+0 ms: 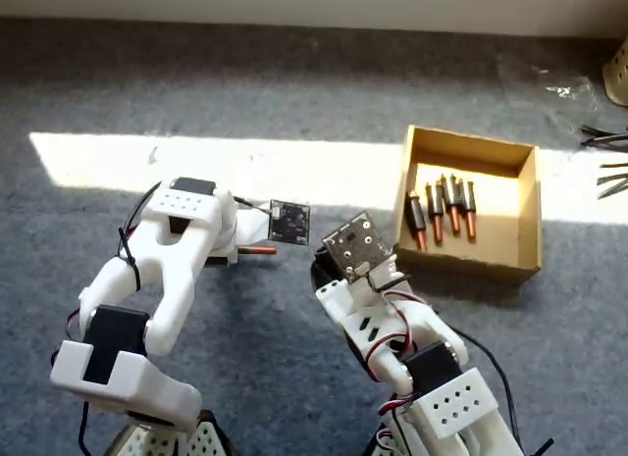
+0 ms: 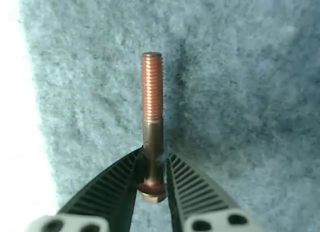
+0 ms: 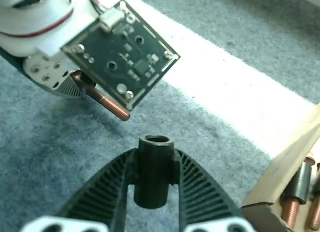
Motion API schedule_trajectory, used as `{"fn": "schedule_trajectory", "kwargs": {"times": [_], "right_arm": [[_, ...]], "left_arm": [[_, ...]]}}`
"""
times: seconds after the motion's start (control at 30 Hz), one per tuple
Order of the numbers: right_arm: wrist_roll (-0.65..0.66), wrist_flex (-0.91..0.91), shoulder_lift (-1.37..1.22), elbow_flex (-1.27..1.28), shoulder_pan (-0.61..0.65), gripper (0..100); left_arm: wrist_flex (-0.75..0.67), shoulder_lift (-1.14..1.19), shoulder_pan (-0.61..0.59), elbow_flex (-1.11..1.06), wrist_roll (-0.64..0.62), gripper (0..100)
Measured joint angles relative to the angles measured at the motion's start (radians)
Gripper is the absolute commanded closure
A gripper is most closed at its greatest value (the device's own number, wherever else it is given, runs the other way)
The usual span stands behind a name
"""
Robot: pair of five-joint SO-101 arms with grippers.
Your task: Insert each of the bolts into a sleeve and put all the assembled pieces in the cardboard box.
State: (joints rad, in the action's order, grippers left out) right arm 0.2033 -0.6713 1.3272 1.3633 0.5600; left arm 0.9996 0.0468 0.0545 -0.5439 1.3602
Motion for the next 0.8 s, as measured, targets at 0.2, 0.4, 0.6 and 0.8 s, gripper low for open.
{"fn": "schedule_trajectory", "kwargs": {"times": [0.2, 0.4, 0.6, 0.8], "right_arm": [[0.0, 0.0, 0.0, 0.0, 0.0, 99.4], [0.0, 0.0, 0.0, 0.0, 0.0, 99.4], [0.0, 0.0, 0.0, 0.0, 0.0, 99.4], [0.0, 0.0, 0.0, 0.0, 0.0, 99.4]], "left_arm": [[-0.003, 0.0, 0.0, 0.0, 0.0, 100], [-0.003, 0.0, 0.0, 0.0, 0.0, 100], [-0.003, 0.0, 0.0, 0.0, 0.0, 99], [-0.003, 0.0, 0.0, 0.0, 0.0, 91]]}}
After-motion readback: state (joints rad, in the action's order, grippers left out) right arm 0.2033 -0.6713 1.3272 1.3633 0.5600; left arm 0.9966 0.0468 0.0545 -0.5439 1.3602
